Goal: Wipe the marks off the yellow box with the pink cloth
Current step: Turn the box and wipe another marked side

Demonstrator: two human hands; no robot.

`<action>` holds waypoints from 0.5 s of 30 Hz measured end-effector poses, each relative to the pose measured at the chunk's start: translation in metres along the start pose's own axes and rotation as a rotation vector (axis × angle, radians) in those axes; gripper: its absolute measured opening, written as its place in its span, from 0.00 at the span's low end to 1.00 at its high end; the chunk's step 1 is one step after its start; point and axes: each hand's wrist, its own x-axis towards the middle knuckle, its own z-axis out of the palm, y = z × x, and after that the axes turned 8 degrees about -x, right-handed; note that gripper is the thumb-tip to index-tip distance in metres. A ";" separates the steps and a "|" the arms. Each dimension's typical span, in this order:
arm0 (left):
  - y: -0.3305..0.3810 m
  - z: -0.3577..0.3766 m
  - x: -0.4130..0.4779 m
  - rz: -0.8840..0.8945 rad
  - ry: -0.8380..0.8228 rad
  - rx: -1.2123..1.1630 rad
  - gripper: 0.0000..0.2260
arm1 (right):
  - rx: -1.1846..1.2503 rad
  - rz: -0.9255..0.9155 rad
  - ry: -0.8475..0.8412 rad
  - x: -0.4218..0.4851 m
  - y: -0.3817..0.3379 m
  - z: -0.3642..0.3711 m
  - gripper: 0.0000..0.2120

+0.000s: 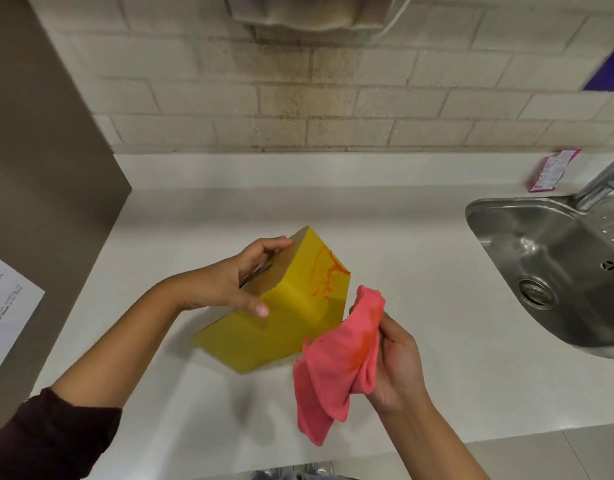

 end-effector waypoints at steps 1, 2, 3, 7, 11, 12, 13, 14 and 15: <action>0.000 0.003 -0.004 0.003 0.011 0.042 0.46 | -0.005 0.034 0.039 0.000 0.005 -0.006 0.27; -0.001 0.007 -0.007 0.007 0.051 0.087 0.41 | -0.002 0.037 0.062 0.000 0.011 -0.008 0.24; -0.003 0.011 -0.010 0.017 0.131 0.133 0.35 | 0.010 0.037 0.061 0.001 0.016 -0.006 0.22; -0.008 0.027 -0.021 0.082 0.529 0.165 0.16 | 0.006 0.017 0.082 0.003 0.015 0.020 0.18; -0.008 0.041 -0.027 0.090 0.824 0.107 0.19 | 0.080 -0.027 -0.056 0.006 0.013 0.035 0.19; -0.007 0.045 -0.027 0.108 0.901 0.098 0.19 | 0.100 -0.055 -0.044 0.008 0.013 0.030 0.26; -0.007 0.049 -0.027 0.129 0.959 0.092 0.20 | 0.076 -0.073 -0.037 0.007 0.011 0.030 0.30; -0.007 0.053 -0.027 0.145 0.992 0.097 0.20 | 0.053 -0.054 -0.035 0.008 0.012 0.032 0.32; -0.007 0.057 -0.026 0.155 1.010 0.107 0.20 | 0.044 -0.008 -0.052 0.010 0.017 0.036 0.30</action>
